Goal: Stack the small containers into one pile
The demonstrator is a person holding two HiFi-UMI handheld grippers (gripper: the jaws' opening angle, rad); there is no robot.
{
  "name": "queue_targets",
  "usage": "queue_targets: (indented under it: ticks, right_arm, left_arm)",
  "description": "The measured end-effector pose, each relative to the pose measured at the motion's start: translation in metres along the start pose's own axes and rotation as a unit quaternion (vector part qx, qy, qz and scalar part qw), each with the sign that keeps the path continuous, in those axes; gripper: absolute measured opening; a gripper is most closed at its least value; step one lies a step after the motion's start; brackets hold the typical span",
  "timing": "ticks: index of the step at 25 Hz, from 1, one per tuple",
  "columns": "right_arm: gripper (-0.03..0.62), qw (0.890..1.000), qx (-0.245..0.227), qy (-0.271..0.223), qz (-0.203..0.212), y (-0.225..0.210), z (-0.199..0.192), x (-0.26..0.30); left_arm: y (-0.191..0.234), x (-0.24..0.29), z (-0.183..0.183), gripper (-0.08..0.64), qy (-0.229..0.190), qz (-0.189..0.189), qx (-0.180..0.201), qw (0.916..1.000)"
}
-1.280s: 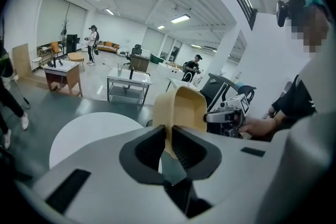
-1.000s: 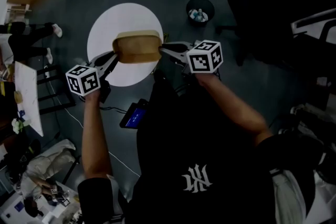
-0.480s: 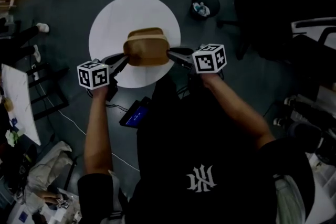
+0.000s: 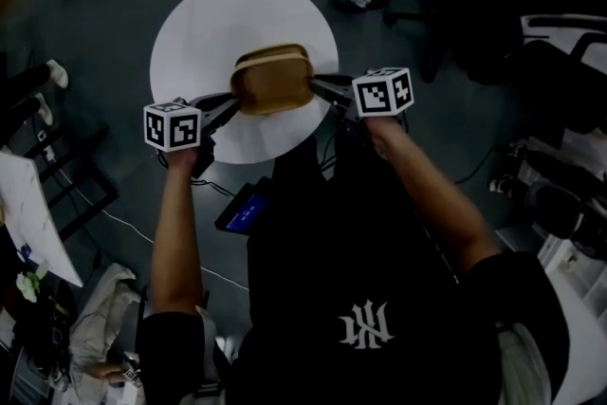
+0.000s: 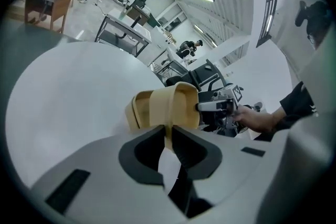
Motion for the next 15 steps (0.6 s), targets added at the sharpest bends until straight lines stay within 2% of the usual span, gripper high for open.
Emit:
queue_targets:
  ticks: [6,15]
  right_arm:
    - [0.060,1.000,0.025,-0.003,-0.015,-0.008,0.005,0.006]
    - [0.060,0.998,0.023,0.021,-0.046,-0.017,0.006,0.014]
  left_arm:
    - [0.012,0.006,0.004,0.052,0.000,-0.030,-0.029,0.9991]
    - [0.019,0.014,-0.006,0.051,0.018,-0.023,-0.035,0.9990]
Point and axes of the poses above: the fingertips, and each gripper's own axes: x forward along the fingers, y to its left, z out of its top, the point moved 1 cm from there along -x, backward along the fingers, and after that the axes turned 2 degrees about z, right-handed, at the moved point
